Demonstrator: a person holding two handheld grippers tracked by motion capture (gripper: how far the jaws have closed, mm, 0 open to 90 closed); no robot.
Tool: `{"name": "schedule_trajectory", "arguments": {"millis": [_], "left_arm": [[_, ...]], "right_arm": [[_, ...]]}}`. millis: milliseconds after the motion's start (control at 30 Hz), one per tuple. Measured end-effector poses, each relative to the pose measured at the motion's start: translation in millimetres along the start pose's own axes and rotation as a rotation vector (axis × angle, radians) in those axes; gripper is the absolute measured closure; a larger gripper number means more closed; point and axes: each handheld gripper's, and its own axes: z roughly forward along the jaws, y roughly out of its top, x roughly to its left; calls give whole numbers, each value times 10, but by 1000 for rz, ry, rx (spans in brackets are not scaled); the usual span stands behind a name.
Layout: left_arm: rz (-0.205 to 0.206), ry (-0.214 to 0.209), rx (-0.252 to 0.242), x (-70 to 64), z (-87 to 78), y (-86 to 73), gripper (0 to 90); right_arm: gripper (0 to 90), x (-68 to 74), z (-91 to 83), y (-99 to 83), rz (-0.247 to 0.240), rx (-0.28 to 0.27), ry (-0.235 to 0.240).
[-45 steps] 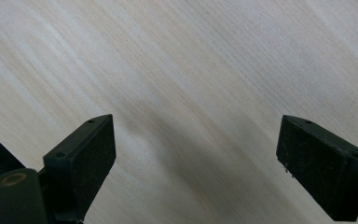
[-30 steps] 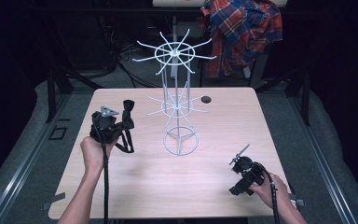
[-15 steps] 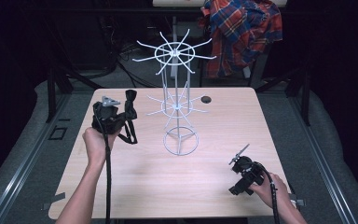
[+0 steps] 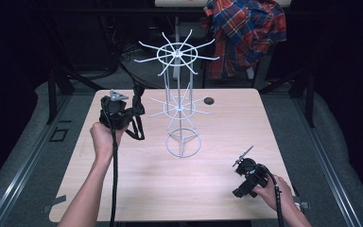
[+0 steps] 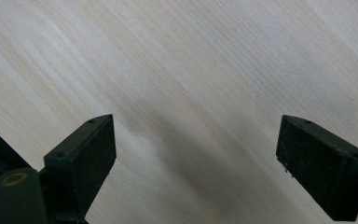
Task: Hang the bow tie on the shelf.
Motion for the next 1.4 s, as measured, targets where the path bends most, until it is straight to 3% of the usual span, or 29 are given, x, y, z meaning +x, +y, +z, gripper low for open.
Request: {"name": "schedule_trajectory", "arguments": {"millis": [933,1400], "left_arm": [[35,-25,14,-172,115,138,888],[44,-32,31,-232,189,101,888]], "right_arm": [[115,2,-3,1,0,1,-4],[116,-2,-7,-1,-4,1,-1]]}}
